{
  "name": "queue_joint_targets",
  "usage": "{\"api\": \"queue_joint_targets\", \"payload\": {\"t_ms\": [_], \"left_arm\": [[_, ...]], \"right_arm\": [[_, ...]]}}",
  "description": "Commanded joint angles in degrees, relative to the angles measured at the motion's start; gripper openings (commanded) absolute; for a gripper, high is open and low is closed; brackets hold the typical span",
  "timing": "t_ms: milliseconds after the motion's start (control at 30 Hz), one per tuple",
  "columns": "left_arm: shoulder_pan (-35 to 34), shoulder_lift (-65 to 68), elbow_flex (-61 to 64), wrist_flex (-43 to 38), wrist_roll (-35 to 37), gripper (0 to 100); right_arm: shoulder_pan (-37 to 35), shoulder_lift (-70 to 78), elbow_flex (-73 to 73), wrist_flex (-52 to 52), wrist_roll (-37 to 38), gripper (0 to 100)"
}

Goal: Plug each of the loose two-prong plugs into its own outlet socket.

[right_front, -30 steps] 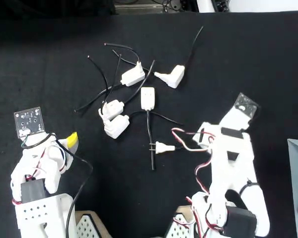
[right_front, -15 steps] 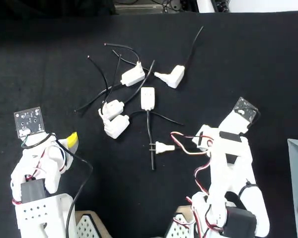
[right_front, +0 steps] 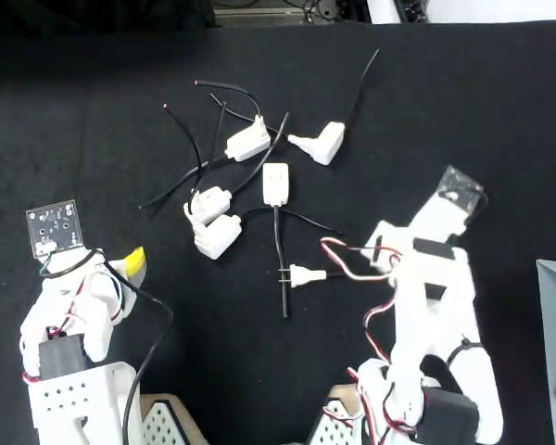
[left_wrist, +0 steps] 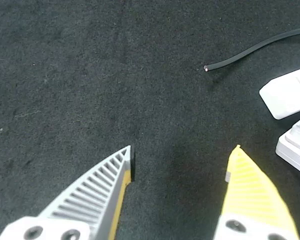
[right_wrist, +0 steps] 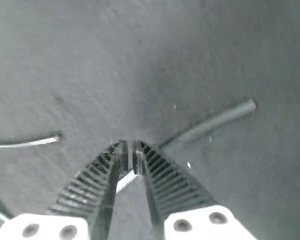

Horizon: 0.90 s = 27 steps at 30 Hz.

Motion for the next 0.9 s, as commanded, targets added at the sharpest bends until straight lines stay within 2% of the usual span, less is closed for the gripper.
{"api": "queue_joint_targets", "payload": {"t_ms": [0, 100, 233, 367, 467, 700, 867], "left_arm": [[-0.57, -0.35, -0.22, 0.09, -0.44, 30], [-0.57, -0.35, -0.22, 0.09, -0.44, 30], [-0.57, -0.35, -0.22, 0.0, -0.44, 30], [-0.57, -0.35, -0.22, 0.0, -0.44, 30], [-0.57, -0.35, -0.22, 0.0, -0.44, 30], [-0.57, -0.35, -0.22, 0.0, -0.44, 30], [-0.57, -0.35, 0.13, -0.09, -2.2, 30]], "right_arm": [[1.58, -1.19, -6.46, -0.44, 5.27, 2.1], [1.49, -1.19, -7.52, -0.26, 8.88, 2.3], [-2.64, -1.27, -7.43, 5.63, 8.88, 4.7], [-7.65, -1.19, -7.34, 13.1, 1.23, 18.5], [-10.2, -1.1, -7.34, 14.51, -2.73, 25.5], [-14.42, -1.1, -3.91, 7.3, -7.82, 22.6], [-16.79, -1.1, -2.59, 6.33, -9.41, 22.6]]}}
